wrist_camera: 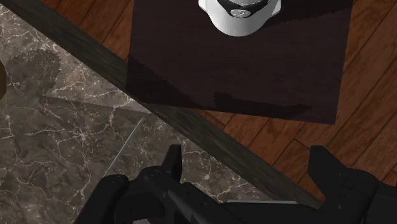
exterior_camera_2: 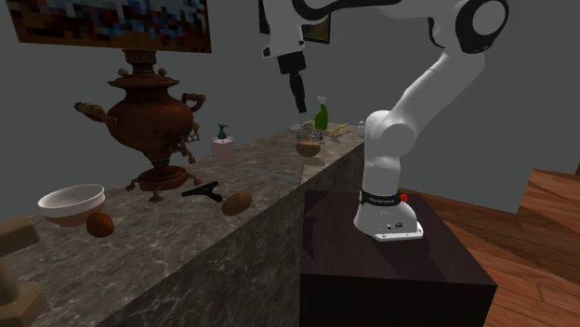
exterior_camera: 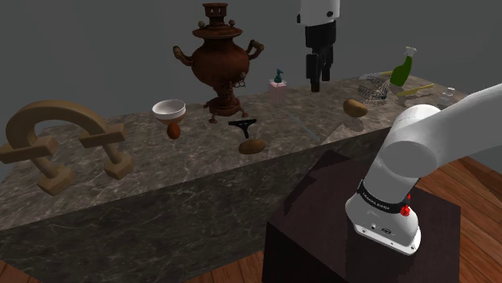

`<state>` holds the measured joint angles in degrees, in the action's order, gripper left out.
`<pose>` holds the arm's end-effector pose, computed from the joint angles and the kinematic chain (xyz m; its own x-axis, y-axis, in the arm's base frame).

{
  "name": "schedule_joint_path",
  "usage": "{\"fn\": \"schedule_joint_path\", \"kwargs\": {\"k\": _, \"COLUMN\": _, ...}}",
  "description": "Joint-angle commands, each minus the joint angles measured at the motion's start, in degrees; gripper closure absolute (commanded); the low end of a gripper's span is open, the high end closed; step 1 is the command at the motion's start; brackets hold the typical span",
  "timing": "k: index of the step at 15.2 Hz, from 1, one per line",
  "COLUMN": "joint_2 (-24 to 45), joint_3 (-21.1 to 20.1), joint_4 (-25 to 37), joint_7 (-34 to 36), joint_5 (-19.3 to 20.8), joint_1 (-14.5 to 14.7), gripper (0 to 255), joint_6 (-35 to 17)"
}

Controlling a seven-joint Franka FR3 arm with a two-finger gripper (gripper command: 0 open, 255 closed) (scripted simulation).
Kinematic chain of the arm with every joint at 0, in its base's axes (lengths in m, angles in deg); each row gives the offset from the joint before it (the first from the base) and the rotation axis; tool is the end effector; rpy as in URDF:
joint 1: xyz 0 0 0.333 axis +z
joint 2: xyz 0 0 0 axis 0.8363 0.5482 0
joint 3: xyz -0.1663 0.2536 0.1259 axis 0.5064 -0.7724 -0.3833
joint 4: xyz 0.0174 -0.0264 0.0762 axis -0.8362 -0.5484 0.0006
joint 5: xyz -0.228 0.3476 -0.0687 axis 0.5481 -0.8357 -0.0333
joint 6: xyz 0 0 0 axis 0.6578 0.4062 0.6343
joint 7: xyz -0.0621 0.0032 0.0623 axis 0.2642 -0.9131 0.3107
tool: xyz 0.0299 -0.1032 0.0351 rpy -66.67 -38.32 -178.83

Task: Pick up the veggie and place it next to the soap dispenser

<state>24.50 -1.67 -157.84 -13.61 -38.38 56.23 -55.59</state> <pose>0.3162 0.0061 0.5518 0.9691 0.1129 -0.2194 0.1190 -0.9928 0.0150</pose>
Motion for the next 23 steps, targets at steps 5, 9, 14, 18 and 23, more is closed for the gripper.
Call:
{"fn": "schedule_joint_path", "kwargs": {"k": 5, "joint_2": 2.9, "joint_3": 0.7, "joint_4": -4.8, "joint_7": -2.7, "joint_5": -0.2, "joint_1": 1.1, "gripper": 0, "joint_6": -9.8}}
{"fn": "schedule_joint_path", "kwargs": {"k": 9, "joint_2": 7.5, "joint_3": 1.3, "joint_4": -8.3, "joint_7": -5.5, "joint_5": -0.6, "joint_1": 2.2, "gripper": 0, "joint_6": -19.9}}
{"fn": "schedule_joint_path", "kwargs": {"k": 14, "joint_2": 15.3, "joint_3": 1.8, "joint_4": -10.7, "joint_7": -9.2, "joint_5": -1.5, "joint_1": 3.7, "gripper": 0, "joint_6": -32.5}}
{"fn": "schedule_joint_path", "kwargs": {"k": 18, "joint_2": 23.0, "joint_3": 2.1, "joint_4": -10.8, "joint_7": -12.3, "joint_5": -2.6, "joint_1": 5.1, "gripper": 0, "joint_6": -42.3}}
{"fn": "schedule_joint_path", "kwargs": {"k": 23, "joint_2": 33.7, "joint_3": 2.2, "joint_4": -8.9, "joint_7": -16.8, "joint_5": -4.9, "joint_1": 6.9, "gripper": 0, "joint_6": -53.5}}
